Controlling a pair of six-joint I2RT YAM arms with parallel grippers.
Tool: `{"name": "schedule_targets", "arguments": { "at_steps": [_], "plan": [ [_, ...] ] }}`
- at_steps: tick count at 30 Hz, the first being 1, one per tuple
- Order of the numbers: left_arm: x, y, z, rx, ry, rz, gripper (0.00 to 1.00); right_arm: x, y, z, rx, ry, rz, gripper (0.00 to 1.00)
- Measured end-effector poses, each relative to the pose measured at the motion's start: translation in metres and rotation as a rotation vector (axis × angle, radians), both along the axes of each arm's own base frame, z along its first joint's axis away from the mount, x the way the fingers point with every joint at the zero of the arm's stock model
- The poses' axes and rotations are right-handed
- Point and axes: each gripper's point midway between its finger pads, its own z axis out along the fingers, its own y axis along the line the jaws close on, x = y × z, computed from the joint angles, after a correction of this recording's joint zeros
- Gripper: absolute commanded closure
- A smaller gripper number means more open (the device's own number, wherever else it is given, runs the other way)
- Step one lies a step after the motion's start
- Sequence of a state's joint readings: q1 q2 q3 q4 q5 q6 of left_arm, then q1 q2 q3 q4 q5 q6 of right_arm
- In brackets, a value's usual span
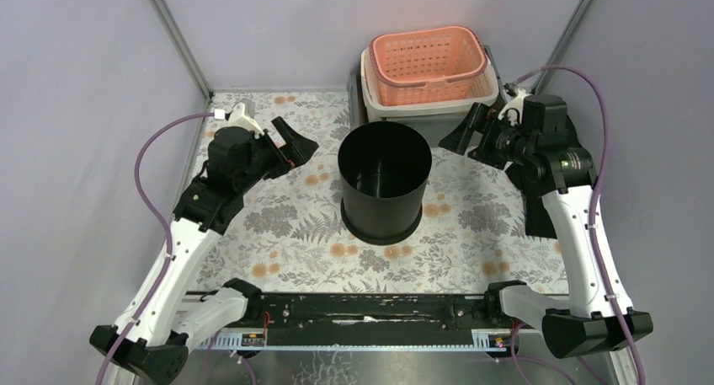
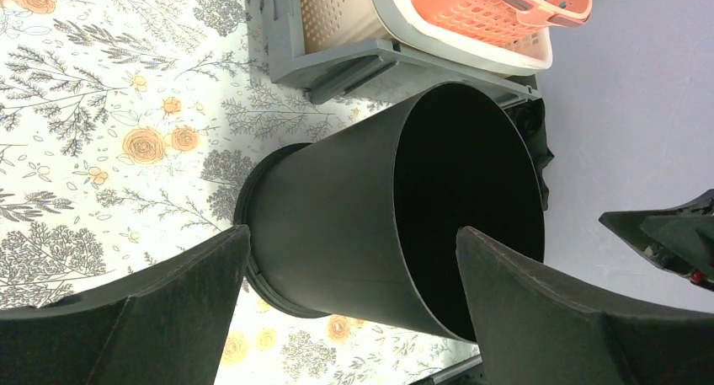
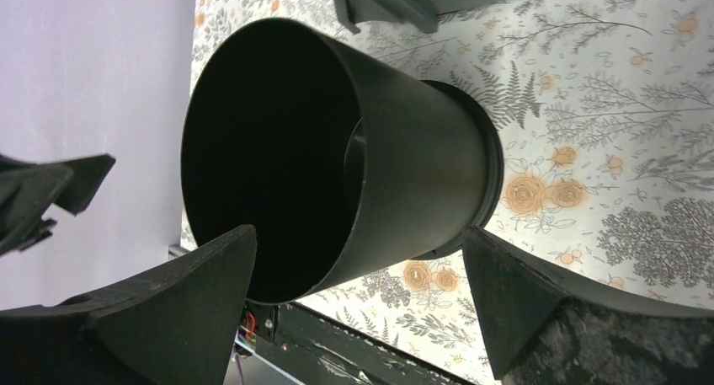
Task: Turn the large container upside down
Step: Turn the container upside down at the center of the board.
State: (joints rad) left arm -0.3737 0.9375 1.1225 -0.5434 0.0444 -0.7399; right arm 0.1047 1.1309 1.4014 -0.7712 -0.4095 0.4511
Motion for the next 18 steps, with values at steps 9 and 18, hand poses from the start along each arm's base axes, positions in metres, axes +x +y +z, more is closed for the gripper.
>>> {"name": "schedule_targets", "arguments": {
  "at_steps": [9,18],
  "plan": [
    [0.002,-0.003,-0.016,0.005,0.048,-0.004,0.0,-0.004,0.027,-0.007,-0.04,0.013,0.119,0.01],
    [-0.001,-0.007,-0.035,0.039,0.116,-0.039,0.0,0.004,0.076,0.013,-0.097,-0.004,0.253,0.04]
  ]
}}
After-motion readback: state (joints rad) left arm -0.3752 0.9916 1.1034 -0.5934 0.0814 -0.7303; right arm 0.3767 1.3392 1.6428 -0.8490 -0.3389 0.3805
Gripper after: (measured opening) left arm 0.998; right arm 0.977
